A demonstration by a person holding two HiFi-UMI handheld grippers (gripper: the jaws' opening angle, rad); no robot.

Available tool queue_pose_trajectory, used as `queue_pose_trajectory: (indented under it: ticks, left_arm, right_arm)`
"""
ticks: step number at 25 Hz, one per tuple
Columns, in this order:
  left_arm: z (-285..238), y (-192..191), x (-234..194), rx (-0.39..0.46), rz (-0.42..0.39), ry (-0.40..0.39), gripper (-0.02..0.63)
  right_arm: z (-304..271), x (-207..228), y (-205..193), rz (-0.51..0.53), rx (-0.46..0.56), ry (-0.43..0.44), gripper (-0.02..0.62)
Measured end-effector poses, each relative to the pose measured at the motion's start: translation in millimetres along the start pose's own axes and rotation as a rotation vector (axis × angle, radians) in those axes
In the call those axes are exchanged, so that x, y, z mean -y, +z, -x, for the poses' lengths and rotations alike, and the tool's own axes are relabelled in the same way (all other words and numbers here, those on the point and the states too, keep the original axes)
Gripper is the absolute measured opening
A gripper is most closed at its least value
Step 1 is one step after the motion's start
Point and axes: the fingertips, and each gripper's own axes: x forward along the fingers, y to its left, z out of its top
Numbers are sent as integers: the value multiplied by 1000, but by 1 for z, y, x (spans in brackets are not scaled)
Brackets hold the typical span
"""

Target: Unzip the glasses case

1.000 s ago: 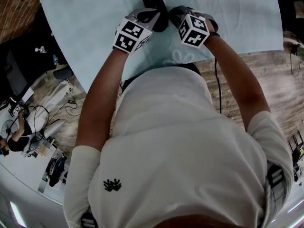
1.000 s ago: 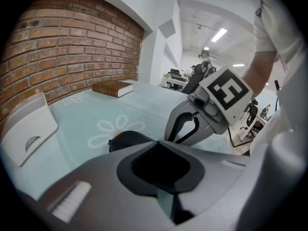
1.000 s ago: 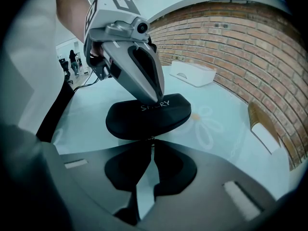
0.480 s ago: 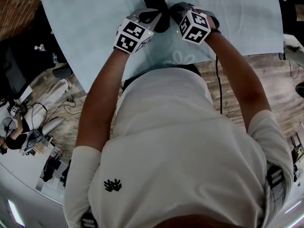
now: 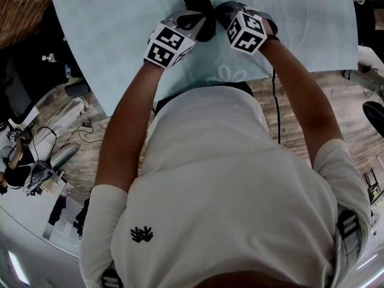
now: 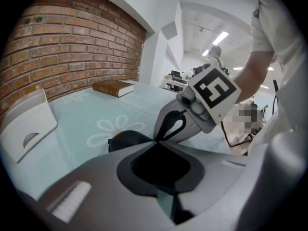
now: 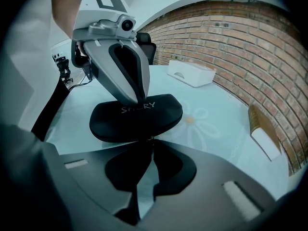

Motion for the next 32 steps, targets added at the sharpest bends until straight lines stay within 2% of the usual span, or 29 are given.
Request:
queue_pose_trajectory:
  ticks: [32]
  left_arm:
    - [2,-4,-2,-10,5,-9,54]
  right_arm:
    - [-15,34,14,-1,16,-52,11]
